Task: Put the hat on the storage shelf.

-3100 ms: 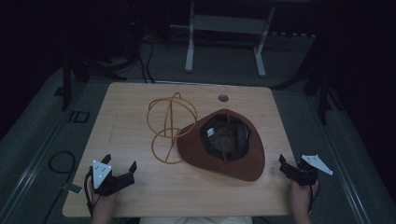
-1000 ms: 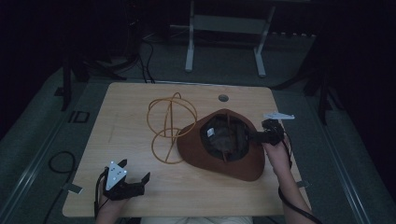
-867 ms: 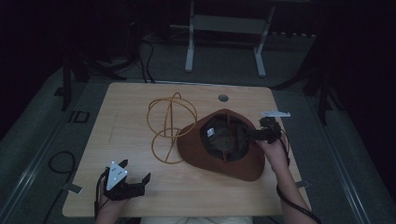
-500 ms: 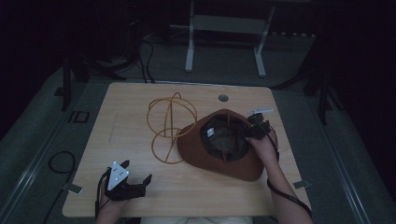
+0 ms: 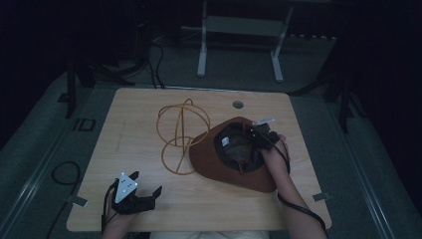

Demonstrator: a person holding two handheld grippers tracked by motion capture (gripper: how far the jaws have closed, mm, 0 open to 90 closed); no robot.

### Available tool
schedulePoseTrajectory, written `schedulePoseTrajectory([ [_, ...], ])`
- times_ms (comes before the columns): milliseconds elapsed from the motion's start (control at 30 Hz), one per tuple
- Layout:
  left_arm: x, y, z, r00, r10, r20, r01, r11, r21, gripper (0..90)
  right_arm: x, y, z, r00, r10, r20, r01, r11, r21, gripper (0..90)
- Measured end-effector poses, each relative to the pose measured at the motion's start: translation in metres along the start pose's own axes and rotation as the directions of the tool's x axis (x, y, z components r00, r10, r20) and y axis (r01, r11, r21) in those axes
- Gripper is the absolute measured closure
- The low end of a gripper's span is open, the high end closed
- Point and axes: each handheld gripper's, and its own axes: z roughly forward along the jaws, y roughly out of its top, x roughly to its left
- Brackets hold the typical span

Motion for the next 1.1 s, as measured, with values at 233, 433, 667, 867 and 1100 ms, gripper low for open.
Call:
schedulePoseTrajectory([
  [233, 0.001, 0.000, -0.001, 1.0000, -0.004, -0.006, 0.004, 1.0000, -0.006, 4.7, -0.010, -0.002, -0.013, 0.9966, 0.073, 0.038, -0.070, 0.995, -0.075, 83.7],
  [433, 0.001, 0.001, -0.001, 1.0000, -0.004, -0.006, 0.004, 1.0000, -0.006, 4.8, -0.026, 0.002, -0.038, 0.9863, 0.164, -0.014, -0.164, 0.972, -0.167, 84.2],
  [667, -0.002, 0.004, -0.003, 0.9998, -0.015, 0.011, 0.016, 0.9998, -0.015, 4.7, -0.034, 0.004, -0.065, 0.9834, 0.175, -0.047, -0.181, 0.955, -0.234, 84.2],
  [867, -0.013, 0.010, -0.005, 0.9989, -0.003, 0.047, 0.005, 0.9990, -0.044, 4.7, -0.044, 0.005, -0.105, 0.9835, 0.171, -0.060, -0.181, 0.929, -0.324, 84.2],
  [1100, -0.031, 0.029, -0.006, 0.9939, 0.049, 0.099, -0.047, 0.9986, -0.024, 4.8, -0.051, 0.000, -0.134, 0.9847, 0.168, -0.044, -0.172, 0.906, -0.387, 84.1],
])
